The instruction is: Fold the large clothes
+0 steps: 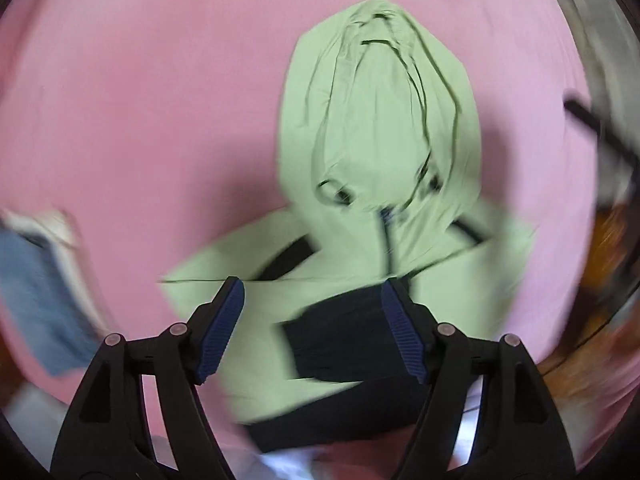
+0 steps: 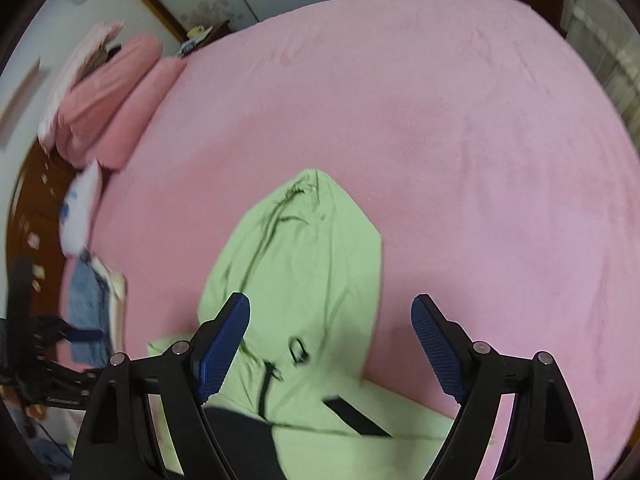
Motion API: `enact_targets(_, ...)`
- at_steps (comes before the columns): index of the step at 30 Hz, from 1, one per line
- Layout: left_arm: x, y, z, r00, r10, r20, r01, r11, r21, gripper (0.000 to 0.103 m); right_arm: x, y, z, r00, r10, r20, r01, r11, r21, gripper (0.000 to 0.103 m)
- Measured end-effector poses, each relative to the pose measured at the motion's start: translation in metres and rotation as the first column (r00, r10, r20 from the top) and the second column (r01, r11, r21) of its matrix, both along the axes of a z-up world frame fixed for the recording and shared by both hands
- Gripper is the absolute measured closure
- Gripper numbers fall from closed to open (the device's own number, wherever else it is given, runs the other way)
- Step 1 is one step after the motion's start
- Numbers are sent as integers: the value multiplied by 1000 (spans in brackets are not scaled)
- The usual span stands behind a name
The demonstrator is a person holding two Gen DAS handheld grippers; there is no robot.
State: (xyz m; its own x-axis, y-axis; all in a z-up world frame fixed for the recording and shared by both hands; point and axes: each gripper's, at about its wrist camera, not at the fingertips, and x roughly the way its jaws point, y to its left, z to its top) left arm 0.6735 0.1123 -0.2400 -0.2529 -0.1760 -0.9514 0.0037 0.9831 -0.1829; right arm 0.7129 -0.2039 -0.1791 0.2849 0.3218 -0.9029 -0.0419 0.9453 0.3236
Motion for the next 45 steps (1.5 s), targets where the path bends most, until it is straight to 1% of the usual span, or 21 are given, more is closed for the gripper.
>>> enact_targets(4,41,14,-41,987,161,-18,-162,982,-101,34,32,-10,-44,997,-71,-23,72,996,53,19)
enact_targets(6,53,19,-59,977,213,8,-209,967,-147,34,44,-18,-69,992,-108,-73,115,987,109,19)
enact_targets(9,70,37,-78,940,329,90,-305,929,-210,34,53,-30,-106,973,-168,-157,194,967,166,19)
enact_targets(11,75,46,-93,910,391,134,-351,902,-249,34,57,-37,-123,966,-178,-187,217,954,209,19)
enact_targets(13,86,52,-109,898,419,135,-368,883,-292,37,65,-42,-134,963,-183,-199,231,938,258,21)
enact_targets(15,98,52,-122,896,420,147,-361,879,-311,45,76,-49,-143,956,-211,-202,266,914,306,25)
enact_targets(17,108,47,-134,908,382,172,-318,896,-311,52,89,-54,-150,951,-233,-204,291,898,330,38)
enact_targets(18,111,43,-140,913,365,184,-299,902,-311,55,97,-55,-154,953,-230,-196,284,905,316,42)
enact_targets(20,121,32,-147,919,315,239,-232,919,-319,58,110,-55,-158,965,-192,-177,236,933,273,66)
enact_targets(21,123,29,-148,919,299,255,-210,922,-325,58,117,-56,-158,972,-170,-160,209,941,265,69)
enact_targets(22,127,23,-149,921,271,280,-170,926,-337,64,119,-58,-159,975,-163,-149,198,941,273,73)
enact_targets(23,129,18,-153,920,253,298,-146,930,-338,78,124,-61,-158,978,-158,-134,192,934,300,81)
enact_targets(25,131,13,-152,917,234,325,-126,939,-319,87,126,-68,-155,981,-162,-105,189,918,348,91)
enact_targets(26,131,12,-152,914,230,334,-121,941,-317,96,129,-70,-154,982,-162,-96,186,913,362,96)
enact_targets(29,118,13,-135,886,232,401,-75,926,-371,97,126,-73,-151,986,-135,-103,165,899,405,98)
enact_targets(32,96,22,-111,860,262,438,-18,873,-487,98,116,-75,-141,991,-117,-60,131,849,512,99)
enact_targets(36,60,33,-67,845,250,473,78,817,-571,99,96,-74,-115,999,-42,-14,41,769,637,99)
enact_targets(38,37,38,-46,841,230,490,131,792,-597,99,78,-76,-97,1000,1,16,-11,746,666,99)
enact_targets(40,12,44,-29,850,211,483,158,772,-615,99,56,-82,-80,999,16,39,-39,725,688,99)
enact_targets(42,-16,48,-22,861,188,474,171,770,-615,99,30,-93,-66,999,-3,43,-29,690,723,99)
enact_targets(45,-58,52,-20,877,147,458,164,804,-571,99,-12,-104,-57,998,-59,33,17,687,727,99)
